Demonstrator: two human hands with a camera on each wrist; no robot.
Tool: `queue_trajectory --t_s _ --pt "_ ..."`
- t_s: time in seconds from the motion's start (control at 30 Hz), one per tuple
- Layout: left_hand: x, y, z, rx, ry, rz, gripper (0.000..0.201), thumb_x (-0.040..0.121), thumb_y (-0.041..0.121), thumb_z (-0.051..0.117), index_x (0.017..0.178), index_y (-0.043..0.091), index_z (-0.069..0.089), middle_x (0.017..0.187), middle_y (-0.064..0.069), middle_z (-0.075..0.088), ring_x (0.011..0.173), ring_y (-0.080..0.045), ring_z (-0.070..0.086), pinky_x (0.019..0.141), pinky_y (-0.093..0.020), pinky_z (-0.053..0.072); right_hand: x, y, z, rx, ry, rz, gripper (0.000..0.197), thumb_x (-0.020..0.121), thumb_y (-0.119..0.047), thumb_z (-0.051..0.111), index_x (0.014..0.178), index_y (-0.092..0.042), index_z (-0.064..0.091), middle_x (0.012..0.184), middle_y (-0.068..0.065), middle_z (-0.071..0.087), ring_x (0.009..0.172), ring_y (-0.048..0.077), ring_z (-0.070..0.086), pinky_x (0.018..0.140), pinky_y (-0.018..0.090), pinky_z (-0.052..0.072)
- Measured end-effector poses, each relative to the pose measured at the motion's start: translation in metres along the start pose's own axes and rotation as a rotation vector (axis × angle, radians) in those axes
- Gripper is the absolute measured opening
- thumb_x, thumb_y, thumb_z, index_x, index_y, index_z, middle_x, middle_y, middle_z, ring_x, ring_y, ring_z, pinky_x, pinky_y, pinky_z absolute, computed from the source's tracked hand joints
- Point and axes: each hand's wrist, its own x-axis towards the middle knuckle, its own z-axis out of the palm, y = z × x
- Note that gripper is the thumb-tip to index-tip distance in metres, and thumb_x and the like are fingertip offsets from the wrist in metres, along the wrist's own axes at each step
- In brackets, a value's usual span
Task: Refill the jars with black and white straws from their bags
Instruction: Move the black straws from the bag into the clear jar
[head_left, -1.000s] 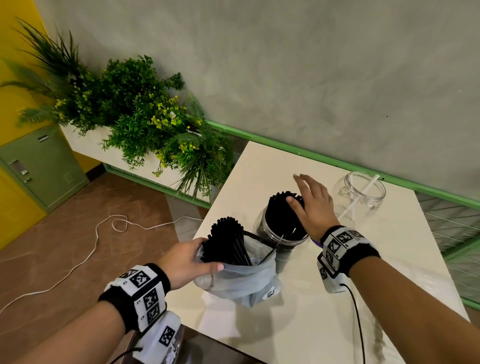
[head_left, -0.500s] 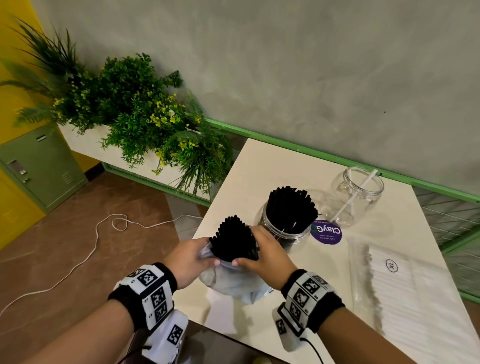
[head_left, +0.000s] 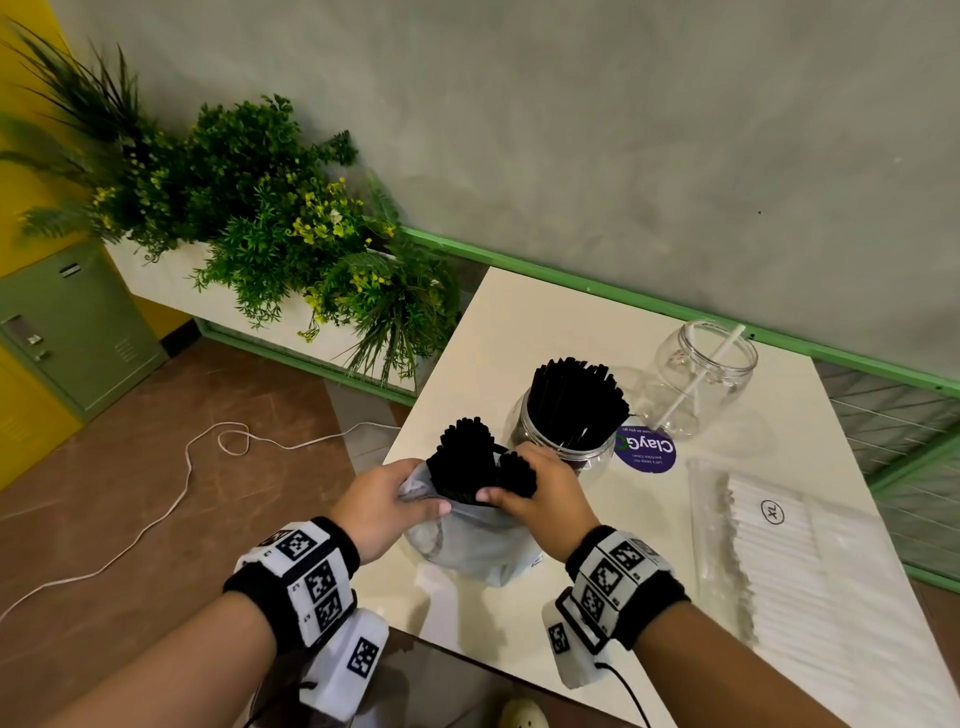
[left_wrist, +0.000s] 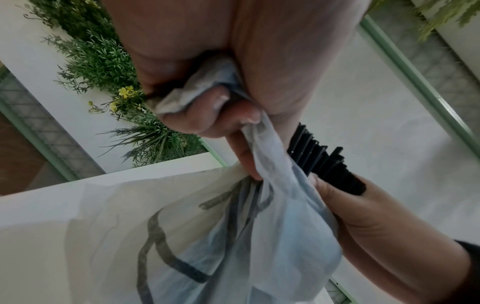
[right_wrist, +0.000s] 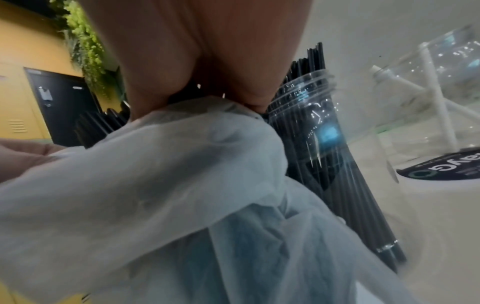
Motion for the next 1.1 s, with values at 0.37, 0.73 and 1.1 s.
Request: queue_trajectory --t_s 0.37,0.73,1.1 --pt "0.001 0.003 -0.003 0.066 0.025 0.003 0.027 0.074 0.035 0.076 0.098 0.024 0.068 0.092 0.008 0.072 0.09 -0.007 0.066 0.081 -0.033 0.053 0.004 -0.041 -0.027 0.352 0.122 0.059 0.018 0.088 -0.024 0.067 0.094 -0.017 0.052 0.082 -0.011 0.061 0.077 0.0 0.058 0.074 0.012 0.044" --pt "0.003 0.009 -0.002 0.037 0.019 0.018 0.034 0.064 0.04 0.07 0.095 0.026 0.068 0.089 0.007 0.072 0.089 -0.008 0.066 0.083 -0.035 0.051 0.023 -0.075 -0.048 0.436 0.402 -0.169 0.066 0.089 0.013 0.049 0.126 -0.04 0.037 0.1 0.005 0.058 0.088 0.016 0.068 0.086 0.032 0.052" --pt "0.005 0.011 -0.005 0.124 0.012 0.016 0.041 0.065 0.045 0.067 0.1 0.024 0.067 0.093 0.008 0.071 0.092 -0.009 0.065 0.084 -0.035 0.051 0.042 -0.104 -0.091 0.513 0.449 -0.22 0.05 0.088 0.017 0.042 0.112 -0.027 0.039 0.098 -0.002 0.051 0.086 0.028 0.067 0.08 0.052 0.056"
